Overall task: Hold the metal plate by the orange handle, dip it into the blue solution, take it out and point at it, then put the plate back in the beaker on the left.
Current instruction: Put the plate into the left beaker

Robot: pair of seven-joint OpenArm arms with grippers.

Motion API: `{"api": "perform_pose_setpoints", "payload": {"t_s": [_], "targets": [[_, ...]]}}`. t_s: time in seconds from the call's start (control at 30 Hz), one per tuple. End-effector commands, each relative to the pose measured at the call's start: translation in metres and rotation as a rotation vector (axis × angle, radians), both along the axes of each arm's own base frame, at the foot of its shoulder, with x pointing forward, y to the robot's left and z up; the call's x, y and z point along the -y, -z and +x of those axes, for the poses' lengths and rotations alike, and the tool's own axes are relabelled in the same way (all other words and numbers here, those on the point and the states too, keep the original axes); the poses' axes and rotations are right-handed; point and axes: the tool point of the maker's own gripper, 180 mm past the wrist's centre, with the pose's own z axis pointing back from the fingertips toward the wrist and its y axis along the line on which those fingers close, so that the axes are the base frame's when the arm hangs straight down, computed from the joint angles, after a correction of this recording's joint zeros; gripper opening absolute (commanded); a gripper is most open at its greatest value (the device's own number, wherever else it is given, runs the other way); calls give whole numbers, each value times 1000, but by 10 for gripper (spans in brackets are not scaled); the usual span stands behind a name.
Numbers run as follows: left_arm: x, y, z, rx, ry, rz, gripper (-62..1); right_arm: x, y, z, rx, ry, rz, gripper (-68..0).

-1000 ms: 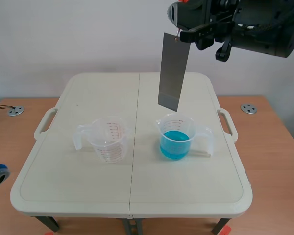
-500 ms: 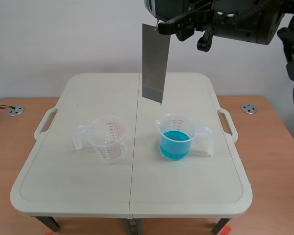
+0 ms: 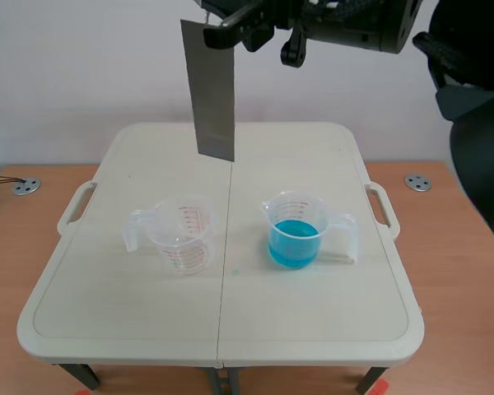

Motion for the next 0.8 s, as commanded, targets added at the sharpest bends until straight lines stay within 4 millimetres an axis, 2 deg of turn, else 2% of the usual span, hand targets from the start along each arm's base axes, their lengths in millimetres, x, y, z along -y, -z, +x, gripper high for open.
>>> {"api": "perform_pose_setpoints", "payload": {"t_s": [0.0, 0.43, 0.77], "targets": [[1, -3, 1, 13, -5, -13, -591, 1, -10, 5, 27, 9, 23, -662], [2, -3, 1, 12, -4, -16, -590, -27, 23, 11, -20, -58, 22, -662], [3, -3, 1, 12, -1, -20, -590, -37, 40, 17, -35, -70, 26, -662]]}}
